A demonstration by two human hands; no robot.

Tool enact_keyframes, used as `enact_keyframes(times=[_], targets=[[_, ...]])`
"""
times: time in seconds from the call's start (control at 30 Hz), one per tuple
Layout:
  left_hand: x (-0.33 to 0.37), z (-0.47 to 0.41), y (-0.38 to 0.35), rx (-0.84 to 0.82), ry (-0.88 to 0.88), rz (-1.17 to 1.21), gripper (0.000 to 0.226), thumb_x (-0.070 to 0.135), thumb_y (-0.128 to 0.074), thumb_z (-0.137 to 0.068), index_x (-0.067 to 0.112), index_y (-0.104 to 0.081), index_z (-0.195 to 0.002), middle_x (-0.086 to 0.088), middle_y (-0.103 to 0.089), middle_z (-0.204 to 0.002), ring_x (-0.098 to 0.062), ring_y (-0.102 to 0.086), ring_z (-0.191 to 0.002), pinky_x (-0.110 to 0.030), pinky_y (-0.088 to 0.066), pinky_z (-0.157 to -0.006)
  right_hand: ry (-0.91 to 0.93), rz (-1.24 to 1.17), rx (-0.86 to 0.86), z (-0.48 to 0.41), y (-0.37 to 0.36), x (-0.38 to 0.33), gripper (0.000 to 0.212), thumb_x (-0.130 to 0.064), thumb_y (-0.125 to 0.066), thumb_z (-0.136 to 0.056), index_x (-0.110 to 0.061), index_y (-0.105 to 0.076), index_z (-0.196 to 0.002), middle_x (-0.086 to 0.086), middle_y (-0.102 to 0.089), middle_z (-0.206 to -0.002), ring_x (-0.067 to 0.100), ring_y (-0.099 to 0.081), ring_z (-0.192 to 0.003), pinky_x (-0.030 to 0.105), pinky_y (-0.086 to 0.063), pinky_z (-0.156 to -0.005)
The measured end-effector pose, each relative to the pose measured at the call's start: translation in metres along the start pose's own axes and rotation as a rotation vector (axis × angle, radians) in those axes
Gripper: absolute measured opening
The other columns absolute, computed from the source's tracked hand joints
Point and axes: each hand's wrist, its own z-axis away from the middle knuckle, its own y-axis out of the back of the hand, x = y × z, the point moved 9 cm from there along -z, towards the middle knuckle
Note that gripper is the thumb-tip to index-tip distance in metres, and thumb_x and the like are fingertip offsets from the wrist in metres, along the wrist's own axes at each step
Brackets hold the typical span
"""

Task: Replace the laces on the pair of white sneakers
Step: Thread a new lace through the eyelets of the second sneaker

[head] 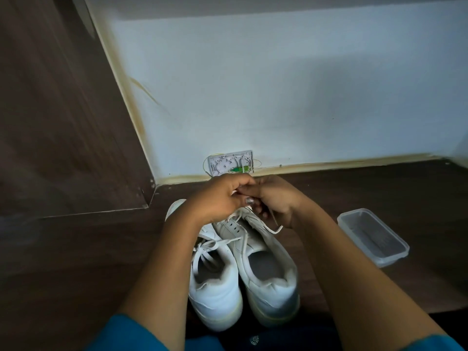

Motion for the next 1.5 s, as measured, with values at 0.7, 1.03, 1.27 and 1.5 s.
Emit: enact_keyframes(times=[0.7, 1.03, 1.27, 1.5], targets=[[-0.032, 0.007, 0.012, 0.023, 0.269, -0.401, 0.011, 0.01, -0.059, -0.087, 0.017, -0.064, -0.081, 0.006, -0.058, -0.071, -0.012, -0.053, -0.067, -0.022, -0.037, -0.057, -0.078, 0.606, -0.067, 0.006, 0.003, 0.008, 0.028, -0.013, -0.076, -0.069, 0.011, -0.063, -0.075, 0.012, -0.047, -0.057, 0.02, -0.044, -0.049, 0.031, -0.037, -0.053], [-0.051, -0.001, -0.015, 0.022, 0.322, -0.48, 0.014, 0.013, -0.061, -0.083, 0.002, -0.067, -0.08, -0.019, -0.067, -0.085, -0.029, -0.063, -0.08, -0.024, -0.039, -0.059, -0.122, 0.886, 0.108, -0.003, 0.019, 0.01, 0.023, -0.007, -0.055, -0.079, -0.004, -0.053, -0.056, 0.008, -0.046, -0.049, 0.022, -0.049, -0.048, 0.028, -0.043, -0.051], [-0.044, -0.006, -0.017, 0.039, 0.27, -0.393, 0.005, 0.008, -0.068, -0.08, 0.009, -0.073, -0.079, -0.001, -0.061, -0.071, -0.012, -0.056, -0.068, -0.01, -0.032, -0.046, -0.246, 0.334, 0.133, -0.003, 0.031, 0.036, 0.024, 0.017, -0.051, -0.08, 0.002, -0.054, -0.062, 0.014, -0.05, -0.061, 0.022, -0.049, -0.047, 0.023, -0.043, -0.043], [-0.04, -0.01, -0.016, 0.045, 0.224, -0.453, 0.014, 0.006, -0.06, -0.084, 0.01, -0.073, -0.084, -0.007, -0.071, -0.089, -0.018, -0.064, -0.082, -0.015, -0.035, -0.06, -0.301, 0.181, 0.117, 0.001, 0.03, 0.043, 0.021, 0.014, -0.048, -0.085, 0.001, -0.056, -0.071, 0.014, -0.053, -0.065, 0.019, -0.051, -0.05, 0.02, -0.05, -0.04]])
